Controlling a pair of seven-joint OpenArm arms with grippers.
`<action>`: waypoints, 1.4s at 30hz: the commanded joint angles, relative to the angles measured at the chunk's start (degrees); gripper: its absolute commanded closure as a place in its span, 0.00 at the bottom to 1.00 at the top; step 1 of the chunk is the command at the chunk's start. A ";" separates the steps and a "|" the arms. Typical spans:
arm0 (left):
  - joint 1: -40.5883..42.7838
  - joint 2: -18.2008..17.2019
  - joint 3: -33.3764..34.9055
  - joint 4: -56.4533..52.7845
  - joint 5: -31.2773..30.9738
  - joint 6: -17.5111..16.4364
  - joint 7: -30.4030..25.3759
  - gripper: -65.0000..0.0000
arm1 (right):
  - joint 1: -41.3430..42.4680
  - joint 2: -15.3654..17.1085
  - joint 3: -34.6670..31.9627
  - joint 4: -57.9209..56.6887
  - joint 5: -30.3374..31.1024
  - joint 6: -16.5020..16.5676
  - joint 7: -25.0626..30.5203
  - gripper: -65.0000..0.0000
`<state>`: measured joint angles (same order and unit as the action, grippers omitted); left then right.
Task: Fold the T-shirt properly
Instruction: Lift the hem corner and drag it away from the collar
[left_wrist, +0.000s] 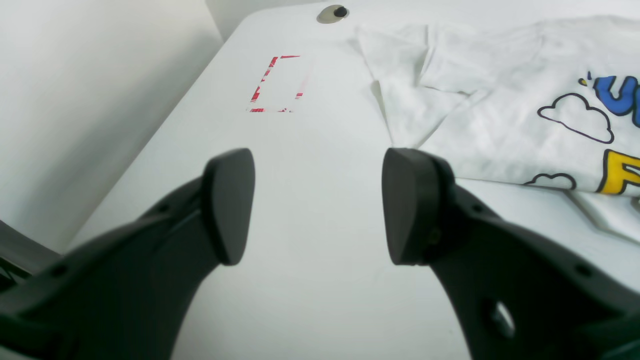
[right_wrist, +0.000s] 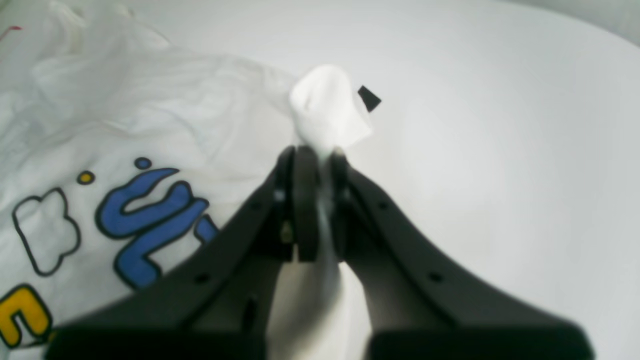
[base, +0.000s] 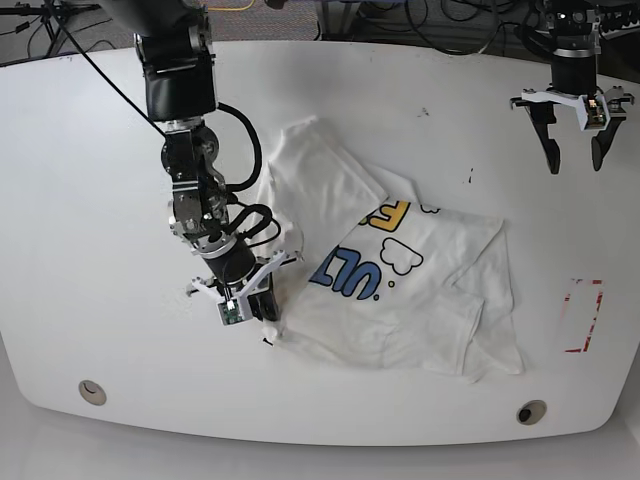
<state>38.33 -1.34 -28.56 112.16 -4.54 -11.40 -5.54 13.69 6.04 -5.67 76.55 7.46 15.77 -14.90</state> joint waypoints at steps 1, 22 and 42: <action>0.28 -0.22 -0.24 0.88 -0.38 0.16 -1.97 0.43 | -0.99 0.29 0.22 5.67 0.71 0.62 1.45 0.99; -0.16 -0.04 1.09 0.40 -0.80 0.05 -0.45 0.43 | -18.19 0.06 10.94 27.49 0.40 0.26 -0.51 1.00; 1.19 -0.79 12.79 4.20 -0.88 -0.39 3.69 0.43 | -10.32 1.74 9.05 32.90 0.73 0.04 -1.04 1.00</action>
<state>39.40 -1.80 -15.81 115.39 -5.17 -12.38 -0.05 2.00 7.88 3.79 107.68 7.55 15.09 -18.24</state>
